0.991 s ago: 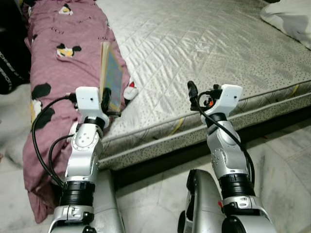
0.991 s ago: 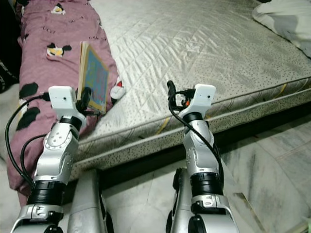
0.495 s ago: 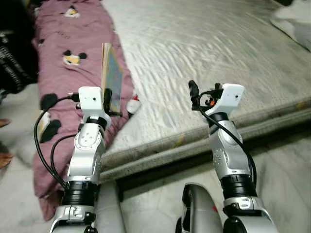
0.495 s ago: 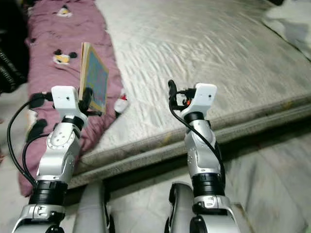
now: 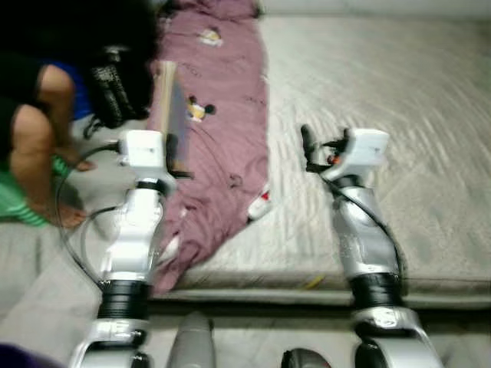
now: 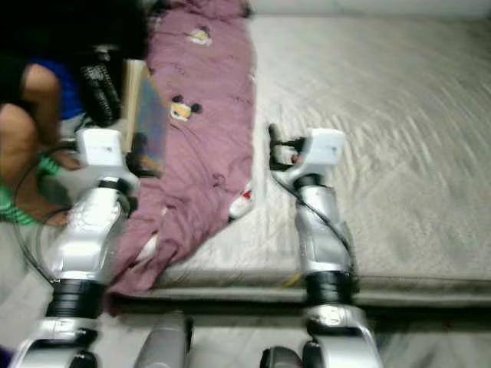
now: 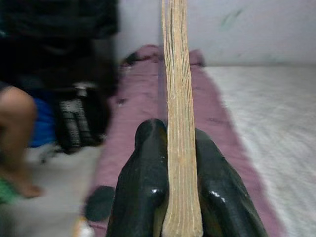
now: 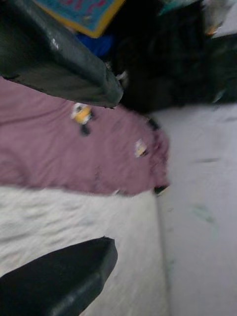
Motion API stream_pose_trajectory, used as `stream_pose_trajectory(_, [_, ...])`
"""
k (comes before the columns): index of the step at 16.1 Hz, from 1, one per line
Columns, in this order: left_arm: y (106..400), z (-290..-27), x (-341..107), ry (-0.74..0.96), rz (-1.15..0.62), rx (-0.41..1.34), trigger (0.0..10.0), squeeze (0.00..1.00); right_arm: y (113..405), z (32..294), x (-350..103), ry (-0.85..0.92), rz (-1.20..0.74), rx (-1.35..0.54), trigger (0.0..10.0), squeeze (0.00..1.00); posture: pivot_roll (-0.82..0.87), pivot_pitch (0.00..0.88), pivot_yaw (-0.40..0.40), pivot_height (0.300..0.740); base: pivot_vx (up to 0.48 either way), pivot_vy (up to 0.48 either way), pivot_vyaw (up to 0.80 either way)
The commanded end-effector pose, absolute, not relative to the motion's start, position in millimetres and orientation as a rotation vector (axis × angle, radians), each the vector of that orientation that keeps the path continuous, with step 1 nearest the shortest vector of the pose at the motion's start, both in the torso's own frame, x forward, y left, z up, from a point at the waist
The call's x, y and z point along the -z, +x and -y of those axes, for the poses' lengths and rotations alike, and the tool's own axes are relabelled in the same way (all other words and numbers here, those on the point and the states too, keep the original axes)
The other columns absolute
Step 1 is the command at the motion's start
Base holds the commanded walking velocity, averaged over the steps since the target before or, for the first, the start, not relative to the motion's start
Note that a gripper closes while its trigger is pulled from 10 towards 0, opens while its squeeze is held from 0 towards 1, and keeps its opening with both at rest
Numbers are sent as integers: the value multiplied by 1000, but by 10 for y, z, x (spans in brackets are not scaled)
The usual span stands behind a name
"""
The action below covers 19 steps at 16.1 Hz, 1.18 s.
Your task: Clean up the room
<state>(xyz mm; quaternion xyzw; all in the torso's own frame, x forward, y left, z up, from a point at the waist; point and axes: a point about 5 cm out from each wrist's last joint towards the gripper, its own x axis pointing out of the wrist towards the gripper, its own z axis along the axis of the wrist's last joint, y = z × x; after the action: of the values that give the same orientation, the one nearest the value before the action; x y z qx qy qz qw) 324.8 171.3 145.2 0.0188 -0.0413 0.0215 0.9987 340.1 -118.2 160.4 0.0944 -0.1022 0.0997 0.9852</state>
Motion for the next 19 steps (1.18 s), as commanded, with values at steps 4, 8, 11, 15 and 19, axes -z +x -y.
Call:
stream_pose_trajectory(4, [3299, -1478, -1535, 31, 116, 26, 10000, 0, 3373, 1428, -1522, 136, 187, -129, 10000, 0, 4, 0, -7, 740, 0, 0, 0])
stream_pose_trajectory(8, [3291, -1479, -1522, 28, 118, 16, 10000, 0, 3359, 1434, -1497, 89, 184, -120, 10000, 0, 5, 0, -11, 740, 0, 0, 0])
stream_pose_trajectory(11, [3295, -1469, -1513, 25, 114, 26, 10000, 0, 3363, 1461, -1517, 50, 205, -116, 10000, 0, 3, 0, -8, 740, 0, 0, 0])
stream_pose_trajectory(15, [3300, -1445, -1510, 23, 112, 35, 10000, 0, 3388, 1451, -1529, 47, 204, -109, 10000, 0, 3, 0, -8, 740, 0, 0, 0])
stream_pose_trajectory(19, [3330, -1443, -1524, 30, 111, 36, 10000, 0, 3410, 1462, -1538, 61, 209, -85, 10000, 0, 2, 0, -11, 740, 0, 0, 0])
